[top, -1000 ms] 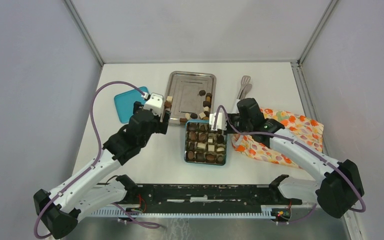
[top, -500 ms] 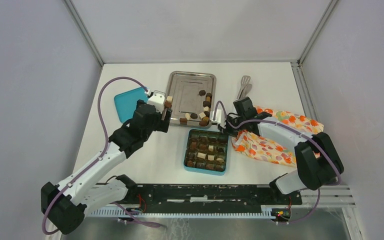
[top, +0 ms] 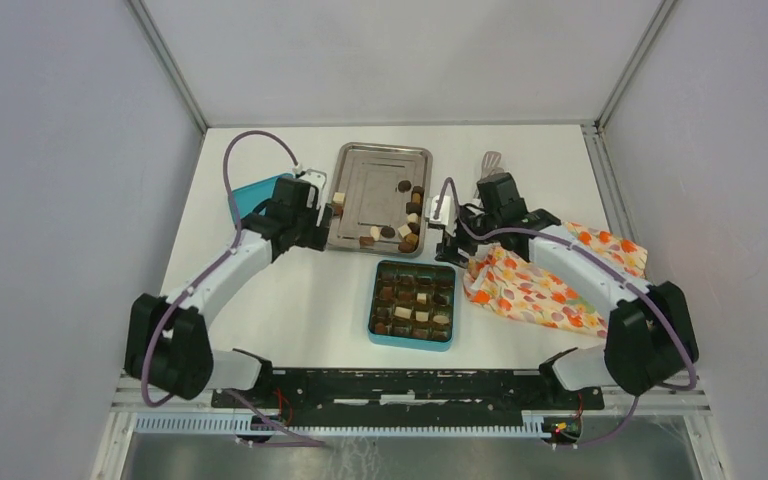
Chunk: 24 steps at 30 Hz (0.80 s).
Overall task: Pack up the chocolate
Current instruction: Pick up the box lid from the center of the board.
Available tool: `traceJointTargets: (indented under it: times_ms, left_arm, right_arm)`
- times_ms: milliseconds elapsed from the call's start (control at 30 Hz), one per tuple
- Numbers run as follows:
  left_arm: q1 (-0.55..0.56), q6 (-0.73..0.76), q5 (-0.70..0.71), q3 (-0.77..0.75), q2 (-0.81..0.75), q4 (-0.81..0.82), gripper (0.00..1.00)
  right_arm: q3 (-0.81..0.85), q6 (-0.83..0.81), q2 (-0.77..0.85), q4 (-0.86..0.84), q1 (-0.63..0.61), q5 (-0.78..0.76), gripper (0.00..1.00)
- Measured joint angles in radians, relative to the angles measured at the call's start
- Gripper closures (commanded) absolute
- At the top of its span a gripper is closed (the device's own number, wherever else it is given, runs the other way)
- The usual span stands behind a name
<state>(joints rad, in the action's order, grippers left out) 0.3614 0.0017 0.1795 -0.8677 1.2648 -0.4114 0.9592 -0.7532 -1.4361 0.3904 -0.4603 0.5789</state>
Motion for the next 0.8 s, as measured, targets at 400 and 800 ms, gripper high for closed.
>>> traceJointTargets:
  times_ms: [400,800]
  left_arm:
    - [-0.048,0.177,0.043,-0.563,0.653,-0.251,0.43]
    - [-0.132,0.261,0.045,-0.618,0.736,-0.32,0.58]
  right_arm:
    - [-0.023,0.092,0.1,-0.124,0.032,0.416,0.21]
    - [-0.09,0.117,0.054,-0.115,0.107,0.544,0.23]
